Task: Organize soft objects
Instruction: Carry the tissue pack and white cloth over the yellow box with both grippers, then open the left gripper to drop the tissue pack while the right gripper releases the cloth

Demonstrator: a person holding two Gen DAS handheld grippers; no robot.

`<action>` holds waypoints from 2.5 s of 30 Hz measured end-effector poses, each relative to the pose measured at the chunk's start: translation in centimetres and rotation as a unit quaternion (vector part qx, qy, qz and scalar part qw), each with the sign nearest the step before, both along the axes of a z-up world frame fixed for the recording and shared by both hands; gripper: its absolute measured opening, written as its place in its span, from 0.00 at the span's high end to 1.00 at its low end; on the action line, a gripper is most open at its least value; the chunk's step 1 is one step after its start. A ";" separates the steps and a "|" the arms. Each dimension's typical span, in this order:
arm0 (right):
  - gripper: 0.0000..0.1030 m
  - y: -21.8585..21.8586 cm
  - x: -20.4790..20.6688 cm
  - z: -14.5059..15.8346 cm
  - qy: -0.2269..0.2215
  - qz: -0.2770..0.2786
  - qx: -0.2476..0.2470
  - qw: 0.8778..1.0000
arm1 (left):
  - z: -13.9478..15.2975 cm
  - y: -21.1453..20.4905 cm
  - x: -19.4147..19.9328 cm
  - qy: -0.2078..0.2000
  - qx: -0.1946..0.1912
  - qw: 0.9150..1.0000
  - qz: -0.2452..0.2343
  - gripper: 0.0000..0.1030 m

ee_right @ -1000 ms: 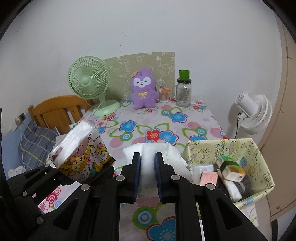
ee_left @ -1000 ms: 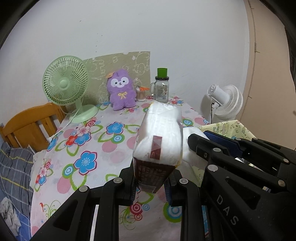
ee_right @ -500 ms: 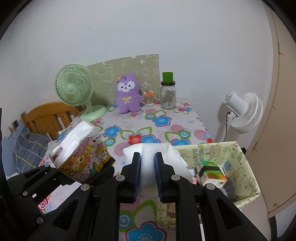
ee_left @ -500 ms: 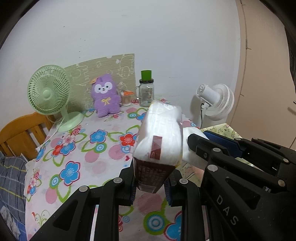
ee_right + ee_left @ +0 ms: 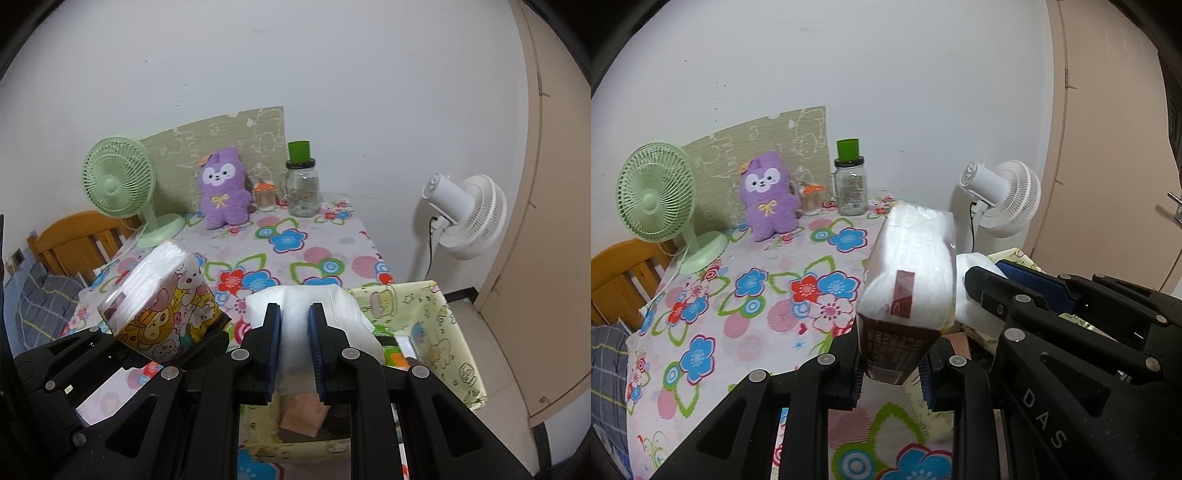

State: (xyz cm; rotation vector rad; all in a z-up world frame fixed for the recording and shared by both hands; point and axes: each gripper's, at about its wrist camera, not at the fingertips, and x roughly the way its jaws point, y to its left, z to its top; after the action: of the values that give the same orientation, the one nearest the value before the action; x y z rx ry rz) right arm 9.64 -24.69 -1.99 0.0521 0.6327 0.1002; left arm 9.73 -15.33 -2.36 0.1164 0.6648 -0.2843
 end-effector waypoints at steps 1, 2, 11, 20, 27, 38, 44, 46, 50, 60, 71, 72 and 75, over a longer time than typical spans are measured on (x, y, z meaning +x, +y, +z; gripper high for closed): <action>0.82 -0.3 0.1 0.0 0.001 -0.002 0.000 1.000 | 0.0 -0.2 0.1 0.001 -0.001 1.000 -0.002 0.77; 0.82 -0.6 0.2 0.0 0.001 -0.003 0.000 1.000 | -0.1 -0.6 0.3 0.002 -0.001 1.000 -0.004 0.77; 0.82 -3.4 1.0 -0.8 0.010 -0.021 0.001 1.000 | -0.9 -3.3 1.4 0.015 0.001 1.000 -0.024 0.77; 0.82 -5.5 1.8 -1.9 0.023 -0.038 0.000 0.999 | -2.1 -5.3 2.5 0.033 0.002 0.999 -0.039 0.77; 0.82 -6.5 2.6 -2.9 0.037 -0.042 0.001 0.998 | -2.9 -6.3 3.0 0.043 0.005 0.998 -0.046 0.67; 0.82 -7.1 3.0 -3.6 0.042 -0.043 0.012 0.998 | -3.0 -6.2 3.3 0.041 0.014 0.998 -0.036 0.33; 0.82 -6.0 3.5 -4.0 0.047 -0.023 0.019 0.998 | -3.1 -5.9 3.0 0.033 0.034 0.998 -0.033 0.20; 0.82 -5.6 3.7 -4.3 0.052 -0.018 0.022 0.998 | -3.3 -5.8 3.0 0.034 0.039 0.998 -0.031 0.20; 0.82 -5.1 4.0 -4.7 0.056 -0.015 0.027 0.998 | -3.5 -5.1 3.2 0.037 0.041 0.998 -0.020 0.17; 0.27 -4.4 3.8 -5.4 0.072 -0.030 0.043 0.996 | -4.1 -2.9 3.0 0.042 0.045 0.998 -0.001 0.10; 0.11 -2.9 2.7 -5.3 0.063 -0.042 0.048 0.996 | -3.8 -0.1 1.8 0.031 0.025 0.999 0.011 0.04; 0.09 -2.7 2.7 -5.3 0.063 -0.043 0.048 0.996 | -3.8 0.1 1.6 0.030 0.026 0.999 0.011 0.03; 0.08 -2.2 2.5 -5.6 0.065 -0.044 0.053 0.996 | -4.0 0.7 1.4 0.029 0.027 0.999 0.012 0.01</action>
State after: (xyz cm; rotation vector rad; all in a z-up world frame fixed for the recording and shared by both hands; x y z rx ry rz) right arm 12.11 -26.87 -7.62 0.1890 0.7545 0.0456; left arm 11.11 -14.67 -6.33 0.1524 0.7312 -0.2470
